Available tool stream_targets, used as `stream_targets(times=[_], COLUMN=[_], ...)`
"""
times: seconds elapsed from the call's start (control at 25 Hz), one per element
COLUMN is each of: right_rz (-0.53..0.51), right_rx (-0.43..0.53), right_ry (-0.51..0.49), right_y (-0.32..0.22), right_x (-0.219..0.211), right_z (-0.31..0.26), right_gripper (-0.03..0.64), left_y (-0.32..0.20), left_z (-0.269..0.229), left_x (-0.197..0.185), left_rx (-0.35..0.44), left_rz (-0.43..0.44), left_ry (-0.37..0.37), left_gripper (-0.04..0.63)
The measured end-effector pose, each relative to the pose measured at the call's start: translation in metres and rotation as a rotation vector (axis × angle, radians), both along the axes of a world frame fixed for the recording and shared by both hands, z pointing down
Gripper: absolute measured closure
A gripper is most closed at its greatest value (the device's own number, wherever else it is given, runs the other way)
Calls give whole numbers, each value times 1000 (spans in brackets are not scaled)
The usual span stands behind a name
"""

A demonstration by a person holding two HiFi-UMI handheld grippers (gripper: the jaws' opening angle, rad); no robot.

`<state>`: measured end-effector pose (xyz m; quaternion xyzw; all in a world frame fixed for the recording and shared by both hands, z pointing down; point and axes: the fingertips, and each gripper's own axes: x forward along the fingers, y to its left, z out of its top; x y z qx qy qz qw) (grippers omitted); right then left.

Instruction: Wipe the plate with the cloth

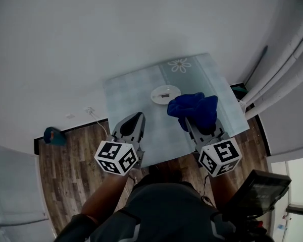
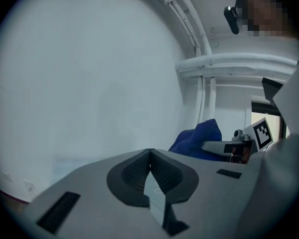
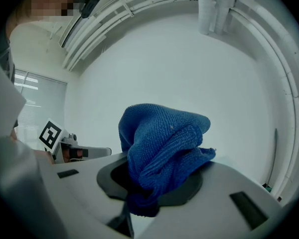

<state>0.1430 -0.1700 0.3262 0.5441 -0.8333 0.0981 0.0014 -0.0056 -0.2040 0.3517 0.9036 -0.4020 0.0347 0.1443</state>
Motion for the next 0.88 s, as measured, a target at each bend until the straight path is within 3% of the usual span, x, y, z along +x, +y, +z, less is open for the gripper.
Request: stream_targets(times=[0.2,0.56,0.88], right_rz=[27,33,-24], right_rx=[-16,-50,-153], right_ry=[37,72,83], right_y=[-40,-104,-178], right_x=[-13,-34,-33], right_z=[4,18,87], right_gripper=[515,515,515], left_y=[-35,-97,-153], left_z=[8,57,132], left_x=[-9,-19,1], left_rx=[5,-112,-274], left_rz=[14,49,0], left_ry=[19,31,-68], left_gripper=[586,584,583])
